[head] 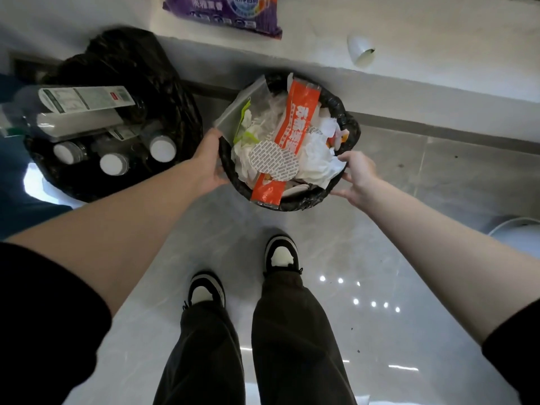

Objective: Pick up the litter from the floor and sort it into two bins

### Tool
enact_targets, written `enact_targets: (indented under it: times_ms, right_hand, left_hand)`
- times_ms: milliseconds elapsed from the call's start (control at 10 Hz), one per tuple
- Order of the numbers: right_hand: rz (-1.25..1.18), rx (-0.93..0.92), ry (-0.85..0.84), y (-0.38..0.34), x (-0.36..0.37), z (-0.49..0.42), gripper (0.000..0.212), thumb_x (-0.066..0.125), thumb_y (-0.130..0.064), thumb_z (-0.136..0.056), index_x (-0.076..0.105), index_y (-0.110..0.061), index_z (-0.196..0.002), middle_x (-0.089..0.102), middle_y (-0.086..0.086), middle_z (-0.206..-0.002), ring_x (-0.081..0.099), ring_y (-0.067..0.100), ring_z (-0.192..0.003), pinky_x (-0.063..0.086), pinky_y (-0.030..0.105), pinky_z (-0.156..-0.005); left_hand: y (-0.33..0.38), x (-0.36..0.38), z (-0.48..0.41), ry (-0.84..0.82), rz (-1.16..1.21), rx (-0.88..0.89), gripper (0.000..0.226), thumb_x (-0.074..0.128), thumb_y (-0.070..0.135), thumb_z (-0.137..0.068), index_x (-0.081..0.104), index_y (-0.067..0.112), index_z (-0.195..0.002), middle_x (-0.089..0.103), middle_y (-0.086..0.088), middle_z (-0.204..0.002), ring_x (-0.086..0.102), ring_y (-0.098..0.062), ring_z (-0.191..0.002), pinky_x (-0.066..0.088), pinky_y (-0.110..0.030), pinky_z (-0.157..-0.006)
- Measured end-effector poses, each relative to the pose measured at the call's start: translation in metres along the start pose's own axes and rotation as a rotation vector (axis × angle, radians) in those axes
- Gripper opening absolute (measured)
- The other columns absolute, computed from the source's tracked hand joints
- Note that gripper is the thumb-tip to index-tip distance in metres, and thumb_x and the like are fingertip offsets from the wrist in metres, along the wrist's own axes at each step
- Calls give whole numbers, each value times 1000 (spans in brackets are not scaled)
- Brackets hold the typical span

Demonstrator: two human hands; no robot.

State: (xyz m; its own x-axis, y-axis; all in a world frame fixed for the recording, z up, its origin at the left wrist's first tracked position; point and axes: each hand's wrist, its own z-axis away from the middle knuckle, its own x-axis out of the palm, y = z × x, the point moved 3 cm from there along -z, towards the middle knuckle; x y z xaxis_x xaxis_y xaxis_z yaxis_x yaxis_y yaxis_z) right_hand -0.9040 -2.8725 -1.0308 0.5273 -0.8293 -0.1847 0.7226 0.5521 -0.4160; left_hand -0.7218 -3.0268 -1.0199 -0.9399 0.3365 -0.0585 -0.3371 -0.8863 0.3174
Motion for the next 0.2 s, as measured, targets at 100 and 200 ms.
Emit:
enact_targets:
  times_ms: [100, 200]
  right_hand:
    - [-14, 3, -5, 8, 1, -2, 31, 47, -6, -87, 52, -16, -116, 47, 5, -137, 46, 26, -118, 48, 53, -85]
    - [18, 29, 19, 22, -4, 2, 43, 53, -11, -88, 47, -14, -130, 41, 3, -142, 41, 25, -128, 45, 53, -90]
  left_hand:
    - [-7, 0, -1, -20, 38, -10, 29, 41, 41, -95, 60, 20, -89, 63, 0, -86, 60, -17, -80, 50, -31, -62]
    - [-21, -1, 4, -15, 26, -31, 32, 39, 46, -95, 60, 21, -93, 61, 3, -92, 58, -16, -84, 47, -30, -74]
